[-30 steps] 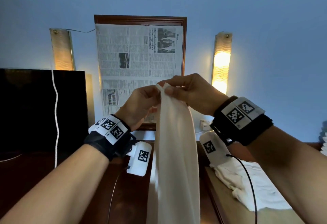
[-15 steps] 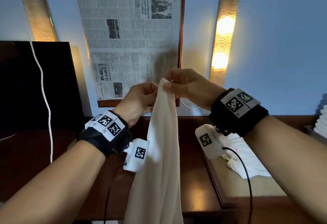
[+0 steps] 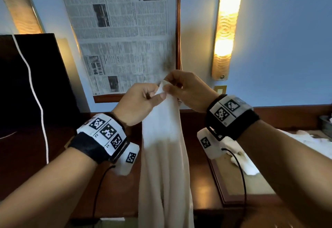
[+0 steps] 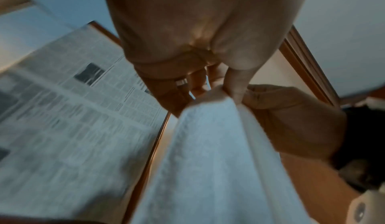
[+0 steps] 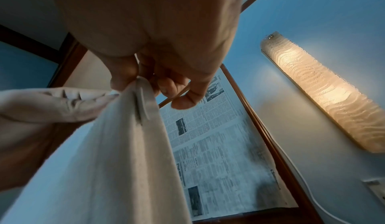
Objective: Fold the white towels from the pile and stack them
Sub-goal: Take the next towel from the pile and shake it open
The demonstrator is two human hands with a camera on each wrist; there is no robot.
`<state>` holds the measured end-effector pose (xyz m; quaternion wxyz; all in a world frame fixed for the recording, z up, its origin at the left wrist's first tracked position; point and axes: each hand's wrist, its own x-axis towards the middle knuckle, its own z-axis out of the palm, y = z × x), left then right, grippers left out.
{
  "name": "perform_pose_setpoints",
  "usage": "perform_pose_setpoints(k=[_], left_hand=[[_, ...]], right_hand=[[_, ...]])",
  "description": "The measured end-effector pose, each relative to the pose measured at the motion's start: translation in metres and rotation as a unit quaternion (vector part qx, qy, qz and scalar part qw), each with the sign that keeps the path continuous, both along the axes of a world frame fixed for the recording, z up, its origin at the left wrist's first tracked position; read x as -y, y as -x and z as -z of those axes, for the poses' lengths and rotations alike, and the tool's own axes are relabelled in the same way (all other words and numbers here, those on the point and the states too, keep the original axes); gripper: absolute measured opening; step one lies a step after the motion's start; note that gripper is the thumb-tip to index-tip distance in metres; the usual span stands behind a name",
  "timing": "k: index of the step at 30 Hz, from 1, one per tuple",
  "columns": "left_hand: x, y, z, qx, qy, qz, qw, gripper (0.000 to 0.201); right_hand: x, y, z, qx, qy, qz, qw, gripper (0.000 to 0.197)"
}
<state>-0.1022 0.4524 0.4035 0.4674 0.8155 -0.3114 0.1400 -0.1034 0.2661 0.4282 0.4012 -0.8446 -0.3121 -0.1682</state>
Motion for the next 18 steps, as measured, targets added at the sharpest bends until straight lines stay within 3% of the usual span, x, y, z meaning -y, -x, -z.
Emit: perform_pose_setpoints(k=[3,7,10,13,18], left_hand=[[0.014,-0.007,-0.001,0.029,-0.035,-0.033,0.998,0.049],[0.027,-0.013,0.000,0.008,-0.039,-0.028,0.999,0.045],[0.034,-0.014,0.003,-0.024,-0.039,-0.034,0.998,0.042],[0.038,-0.018,0.013,-0.041,-0.036,-0.069,0.996,0.040],[0.020,-0.018,0.025,-0.039,0.025,-0.128,0.991,0.039]], right_hand=[[0.011,-0.009,0.010,0.007,-0.014,0.018,1.000,0.017],[0.030,-0.014,0.045,-0.088,-0.133,-0.017,0.987,0.039],[0.041,-0.015,0.081,-0.164,-0.178,-0.067,0.968,0.034],[0.049,-0.016,0.117,-0.248,-0.242,-0.121,0.930,0.030],[0.081,-0.016,0.191,-0.347,-0.196,-0.134,0.908,0.022]])
